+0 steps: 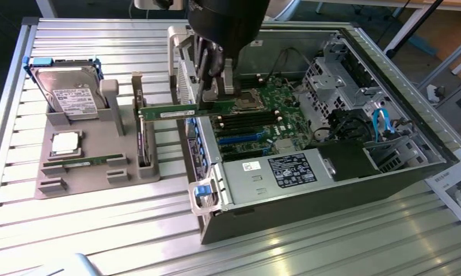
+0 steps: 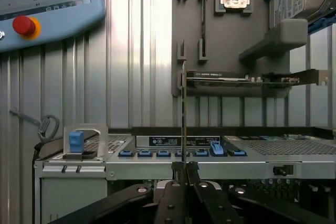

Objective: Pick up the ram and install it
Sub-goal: 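Pick up the ram and move it above insertion slot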

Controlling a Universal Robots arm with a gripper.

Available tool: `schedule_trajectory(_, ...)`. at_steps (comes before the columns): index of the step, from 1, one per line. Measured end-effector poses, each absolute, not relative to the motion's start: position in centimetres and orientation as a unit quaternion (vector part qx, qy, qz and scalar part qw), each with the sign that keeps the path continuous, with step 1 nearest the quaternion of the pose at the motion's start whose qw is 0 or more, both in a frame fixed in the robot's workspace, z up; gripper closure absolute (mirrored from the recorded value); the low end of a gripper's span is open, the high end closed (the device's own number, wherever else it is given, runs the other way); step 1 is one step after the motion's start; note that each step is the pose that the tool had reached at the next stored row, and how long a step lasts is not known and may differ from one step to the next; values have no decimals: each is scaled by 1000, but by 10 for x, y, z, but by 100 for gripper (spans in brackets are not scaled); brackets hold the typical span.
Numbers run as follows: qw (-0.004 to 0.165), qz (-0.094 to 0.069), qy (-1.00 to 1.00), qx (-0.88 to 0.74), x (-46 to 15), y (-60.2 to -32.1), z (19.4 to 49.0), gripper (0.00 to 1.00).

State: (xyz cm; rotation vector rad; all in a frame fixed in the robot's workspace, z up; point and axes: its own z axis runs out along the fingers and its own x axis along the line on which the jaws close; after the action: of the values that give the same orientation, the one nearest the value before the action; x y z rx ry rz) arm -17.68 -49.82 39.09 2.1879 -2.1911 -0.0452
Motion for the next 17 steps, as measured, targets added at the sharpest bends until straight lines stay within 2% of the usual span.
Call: schedule_trajectory(17, 24, -16, -707, 706, -93, -503, 391, 88)
